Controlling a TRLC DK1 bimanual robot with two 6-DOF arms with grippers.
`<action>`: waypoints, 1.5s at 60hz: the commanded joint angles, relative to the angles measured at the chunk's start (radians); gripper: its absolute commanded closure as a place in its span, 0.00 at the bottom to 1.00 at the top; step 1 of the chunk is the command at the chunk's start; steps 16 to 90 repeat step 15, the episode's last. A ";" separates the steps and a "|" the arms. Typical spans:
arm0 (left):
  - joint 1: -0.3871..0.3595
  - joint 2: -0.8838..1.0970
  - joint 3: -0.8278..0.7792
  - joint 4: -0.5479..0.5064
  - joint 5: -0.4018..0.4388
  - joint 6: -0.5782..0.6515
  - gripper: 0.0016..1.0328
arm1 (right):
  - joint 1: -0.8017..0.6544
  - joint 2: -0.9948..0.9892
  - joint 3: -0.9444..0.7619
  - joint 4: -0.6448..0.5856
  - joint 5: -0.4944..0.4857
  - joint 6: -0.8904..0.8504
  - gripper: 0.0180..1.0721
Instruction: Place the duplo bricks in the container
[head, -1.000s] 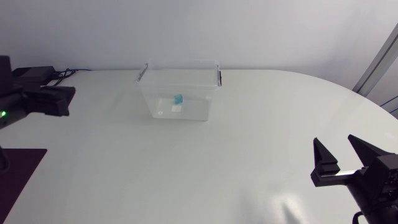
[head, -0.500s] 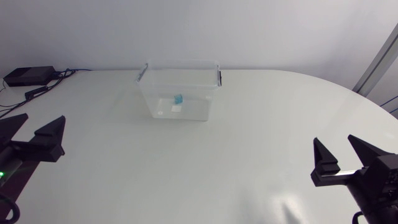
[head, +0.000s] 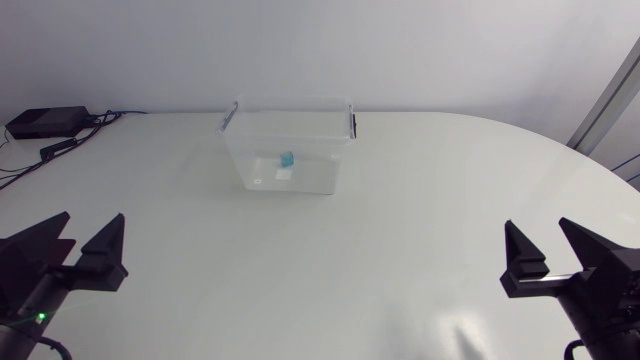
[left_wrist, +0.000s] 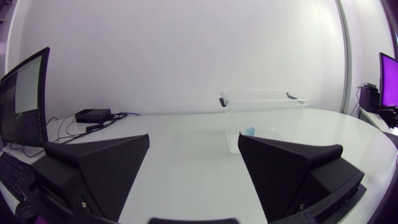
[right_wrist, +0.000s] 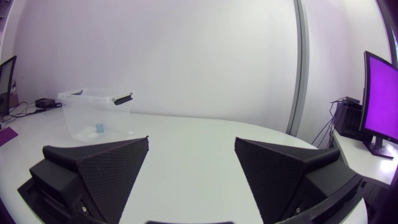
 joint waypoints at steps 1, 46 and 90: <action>-0.010 -0.042 -0.059 0.031 0.007 -0.038 0.03 | 0.002 -0.003 -0.020 0.018 0.002 0.036 0.05; -0.013 -0.070 -0.091 0.046 0.007 -0.047 0.03 | 0.002 -0.002 -0.020 0.018 0.003 0.044 0.05; -0.013 -0.070 -0.091 0.046 0.007 -0.047 0.03 | 0.002 -0.002 -0.020 0.018 0.003 0.044 0.05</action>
